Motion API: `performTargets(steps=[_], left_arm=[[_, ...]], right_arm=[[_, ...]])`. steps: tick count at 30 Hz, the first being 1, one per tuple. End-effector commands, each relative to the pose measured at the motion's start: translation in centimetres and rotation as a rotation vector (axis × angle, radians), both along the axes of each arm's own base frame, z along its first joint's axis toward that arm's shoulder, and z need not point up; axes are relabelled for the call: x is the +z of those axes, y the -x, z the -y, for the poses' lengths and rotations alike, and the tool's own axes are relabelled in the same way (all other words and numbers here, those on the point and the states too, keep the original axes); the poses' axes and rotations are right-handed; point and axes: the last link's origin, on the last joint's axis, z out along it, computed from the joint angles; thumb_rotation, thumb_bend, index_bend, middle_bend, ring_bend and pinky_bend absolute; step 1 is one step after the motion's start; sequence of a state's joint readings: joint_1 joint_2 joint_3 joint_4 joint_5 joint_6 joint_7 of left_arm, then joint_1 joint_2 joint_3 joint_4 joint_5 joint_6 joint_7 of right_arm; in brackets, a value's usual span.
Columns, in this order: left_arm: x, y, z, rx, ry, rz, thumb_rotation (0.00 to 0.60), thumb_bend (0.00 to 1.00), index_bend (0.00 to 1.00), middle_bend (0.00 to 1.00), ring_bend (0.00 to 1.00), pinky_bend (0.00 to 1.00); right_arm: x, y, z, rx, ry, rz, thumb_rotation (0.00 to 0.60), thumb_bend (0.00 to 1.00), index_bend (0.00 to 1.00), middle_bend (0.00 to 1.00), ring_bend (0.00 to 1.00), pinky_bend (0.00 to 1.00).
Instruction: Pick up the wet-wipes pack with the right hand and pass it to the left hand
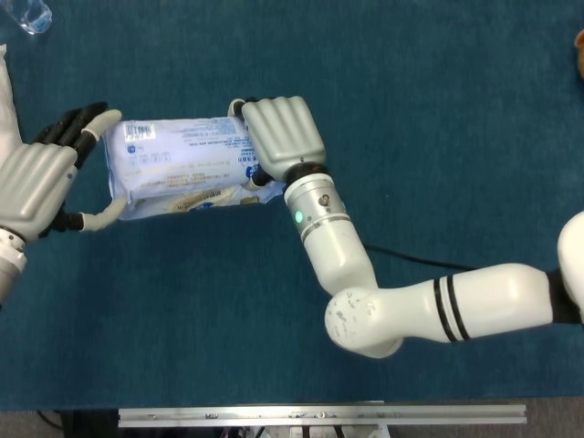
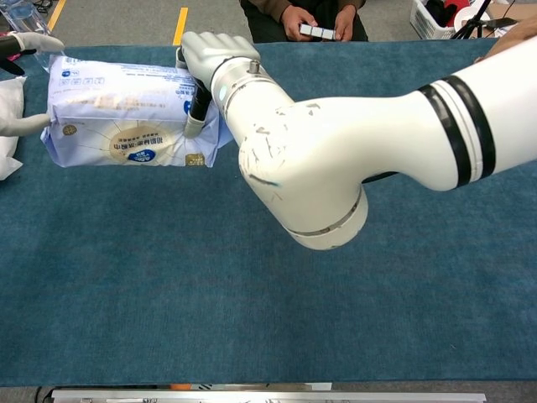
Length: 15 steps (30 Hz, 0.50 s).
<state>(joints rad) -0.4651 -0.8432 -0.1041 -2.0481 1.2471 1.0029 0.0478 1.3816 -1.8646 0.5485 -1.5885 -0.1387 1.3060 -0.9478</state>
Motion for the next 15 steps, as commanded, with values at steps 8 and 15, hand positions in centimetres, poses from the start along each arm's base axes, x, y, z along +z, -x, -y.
performTargets(steps=[8, 15], left_arm=[[-0.49, 0.30, -0.23, 0.012, 0.006, -0.026, 0.399, 0.19, 0.00, 0.00, 0.00, 0.14], [-0.96, 0.23, -0.51, 0.022, 0.034, -0.010, 0.545, 0.19, 0.00, 0.00, 0.00, 0.15]], right_arm=[[-0.56, -0.57, -0.03, -0.030, -0.018, 0.039, 0.600, 0.25, 0.63, 0.57, 0.65, 0.73], [-0.48, -1.12, -0.29, -0.026, -0.018, 0.079, 0.600, 0.26, 0.63, 0.57, 0.65, 0.73]])
